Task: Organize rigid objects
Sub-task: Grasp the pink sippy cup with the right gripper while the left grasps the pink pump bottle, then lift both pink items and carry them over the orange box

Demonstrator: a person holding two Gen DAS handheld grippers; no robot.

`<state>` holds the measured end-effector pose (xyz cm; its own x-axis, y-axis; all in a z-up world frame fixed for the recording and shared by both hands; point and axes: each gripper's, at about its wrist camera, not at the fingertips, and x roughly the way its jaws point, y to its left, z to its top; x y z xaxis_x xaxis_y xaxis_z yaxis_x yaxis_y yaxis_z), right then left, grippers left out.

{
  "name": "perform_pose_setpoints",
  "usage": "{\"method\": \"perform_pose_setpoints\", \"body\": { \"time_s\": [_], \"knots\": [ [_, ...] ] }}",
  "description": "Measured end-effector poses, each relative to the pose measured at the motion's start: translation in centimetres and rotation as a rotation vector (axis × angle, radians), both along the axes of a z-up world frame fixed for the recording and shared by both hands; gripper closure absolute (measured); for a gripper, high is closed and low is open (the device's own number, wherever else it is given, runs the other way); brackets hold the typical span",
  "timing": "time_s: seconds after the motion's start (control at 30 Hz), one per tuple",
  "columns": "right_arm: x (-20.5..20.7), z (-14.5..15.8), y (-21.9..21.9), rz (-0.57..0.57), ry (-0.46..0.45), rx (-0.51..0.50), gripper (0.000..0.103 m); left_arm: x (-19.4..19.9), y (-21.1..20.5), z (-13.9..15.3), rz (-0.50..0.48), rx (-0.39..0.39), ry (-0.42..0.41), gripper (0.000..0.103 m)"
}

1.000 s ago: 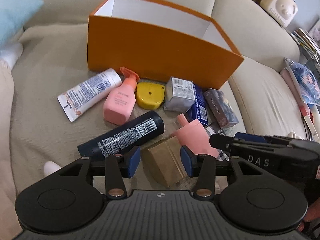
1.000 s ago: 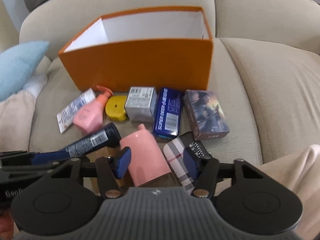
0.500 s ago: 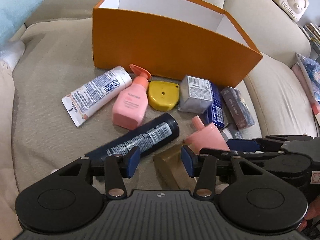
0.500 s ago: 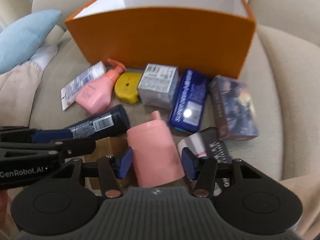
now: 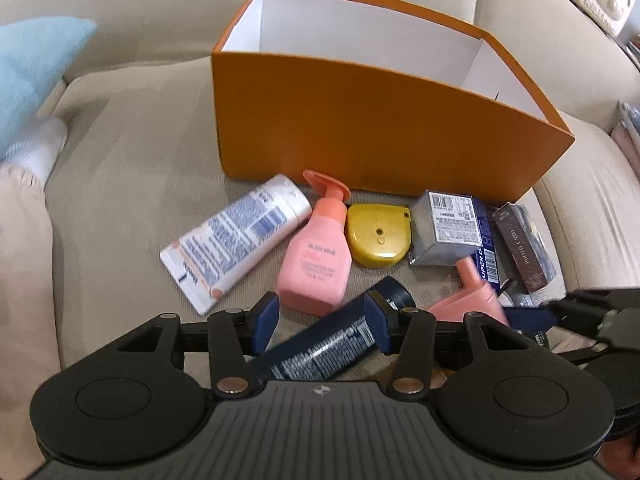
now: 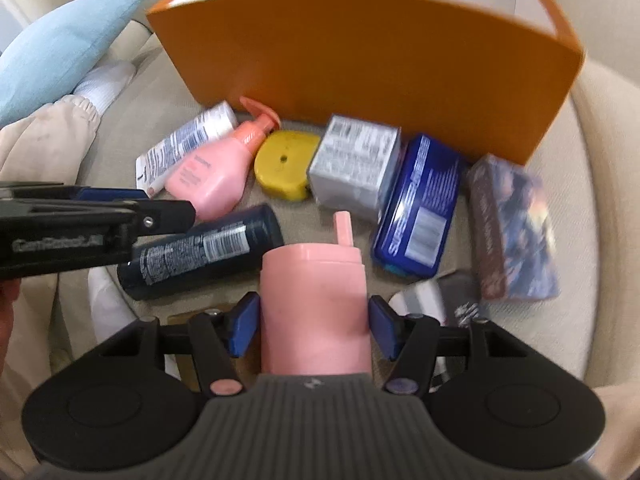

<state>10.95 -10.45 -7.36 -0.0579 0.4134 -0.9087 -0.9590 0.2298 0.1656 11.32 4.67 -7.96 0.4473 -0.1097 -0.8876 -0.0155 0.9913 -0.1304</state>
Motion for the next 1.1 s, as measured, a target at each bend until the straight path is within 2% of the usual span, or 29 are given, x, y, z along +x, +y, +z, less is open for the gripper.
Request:
{"method": "perform_pose_setpoints", "body": {
  "time_s": [0.07,0.2,0.27,0.47,0.57,0.67,0.87,0.9,1.1],
  "knots": [
    [0.2,0.8,0.3,-0.006,-0.001,0.02,0.043,0.6,-0.1,0.2,-0.023,0.019,-0.011,0.044],
    [0.8,3.0,0.7,-0.025,-0.019,0.086,0.043,1.8,-0.3,0.5,-0.095,0.056,-0.038,0.034],
    [1.1,4.2,1.1,-0.04,-0.038,0.122,0.043,2.6,-0.1,0.3,-0.121,0.057,-0.025,0.034],
    [2.7,5.2,2.5,-0.108,-0.062,0.147,0.043,4.8,1.5,-1.1,-0.119,-0.045,0.05,0.034],
    [3.5,4.4,3.1,-0.13,-0.031,0.121,0.043,5.5,1.7,-2.0,-0.122,-0.077,0.094,0.04],
    [3.6,3.7,3.3,-0.149,-0.001,0.097,0.042,6.1,1.5,-2.8,-0.13,-0.082,0.109,0.042],
    [3.9,4.0,3.2,-0.151,0.006,0.11,0.042,7.7,0.3,-4.3,-0.173,-0.004,0.145,0.048],
    [4.0,4.0,3.3,-0.152,0.01,0.11,0.042,7.8,0.1,-4.6,-0.183,0.006,0.155,0.052],
    [4.5,4.0,3.3,-0.166,0.042,0.11,0.042,7.4,0.4,-4.6,-0.158,-0.007,0.136,0.054]
  ]
}}
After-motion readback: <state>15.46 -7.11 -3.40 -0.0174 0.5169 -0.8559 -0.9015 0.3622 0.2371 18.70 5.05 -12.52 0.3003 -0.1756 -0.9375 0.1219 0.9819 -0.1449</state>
